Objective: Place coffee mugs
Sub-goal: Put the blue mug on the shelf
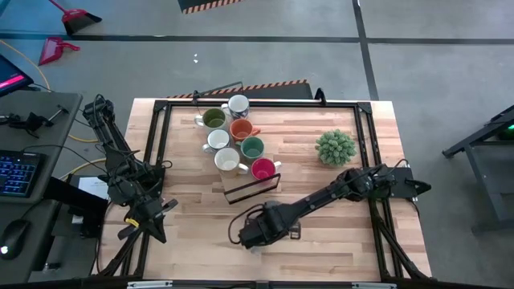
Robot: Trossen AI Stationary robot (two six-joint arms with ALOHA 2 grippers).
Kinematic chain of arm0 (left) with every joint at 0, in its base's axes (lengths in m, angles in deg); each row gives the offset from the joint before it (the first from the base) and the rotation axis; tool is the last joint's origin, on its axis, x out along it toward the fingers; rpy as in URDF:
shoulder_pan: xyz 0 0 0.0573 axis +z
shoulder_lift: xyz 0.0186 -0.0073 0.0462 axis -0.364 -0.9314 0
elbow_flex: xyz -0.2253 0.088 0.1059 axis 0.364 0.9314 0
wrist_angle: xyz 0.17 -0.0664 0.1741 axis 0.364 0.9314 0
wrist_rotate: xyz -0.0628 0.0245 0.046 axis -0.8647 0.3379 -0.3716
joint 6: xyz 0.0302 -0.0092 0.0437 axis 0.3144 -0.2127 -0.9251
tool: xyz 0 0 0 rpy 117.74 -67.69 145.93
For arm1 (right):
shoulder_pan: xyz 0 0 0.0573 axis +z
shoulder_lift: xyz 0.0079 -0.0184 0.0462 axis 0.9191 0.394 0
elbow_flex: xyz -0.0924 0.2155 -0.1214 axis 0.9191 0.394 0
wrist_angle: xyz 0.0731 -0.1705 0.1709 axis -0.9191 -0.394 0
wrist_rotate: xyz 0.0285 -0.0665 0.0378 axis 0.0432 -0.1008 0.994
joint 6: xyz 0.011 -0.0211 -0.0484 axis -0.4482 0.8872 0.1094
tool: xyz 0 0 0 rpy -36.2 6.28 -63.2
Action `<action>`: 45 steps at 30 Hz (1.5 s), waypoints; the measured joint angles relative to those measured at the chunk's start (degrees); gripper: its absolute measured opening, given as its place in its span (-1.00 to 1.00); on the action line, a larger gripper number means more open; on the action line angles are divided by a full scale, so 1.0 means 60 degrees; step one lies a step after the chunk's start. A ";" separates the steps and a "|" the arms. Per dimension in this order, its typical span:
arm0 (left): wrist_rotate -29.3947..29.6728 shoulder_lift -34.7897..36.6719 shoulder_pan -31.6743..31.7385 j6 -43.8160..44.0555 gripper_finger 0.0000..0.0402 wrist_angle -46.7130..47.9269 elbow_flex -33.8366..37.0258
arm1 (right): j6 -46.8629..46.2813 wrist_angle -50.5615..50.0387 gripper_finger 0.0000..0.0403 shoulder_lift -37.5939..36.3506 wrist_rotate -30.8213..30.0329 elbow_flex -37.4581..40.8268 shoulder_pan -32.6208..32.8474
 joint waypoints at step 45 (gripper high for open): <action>-0.0010 0.0000 0.0009 0.0651 -1.00 0.0060 0.0000 | -0.1757 0.0434 -0.83 0.0040 -0.0504 0.0091 -0.0183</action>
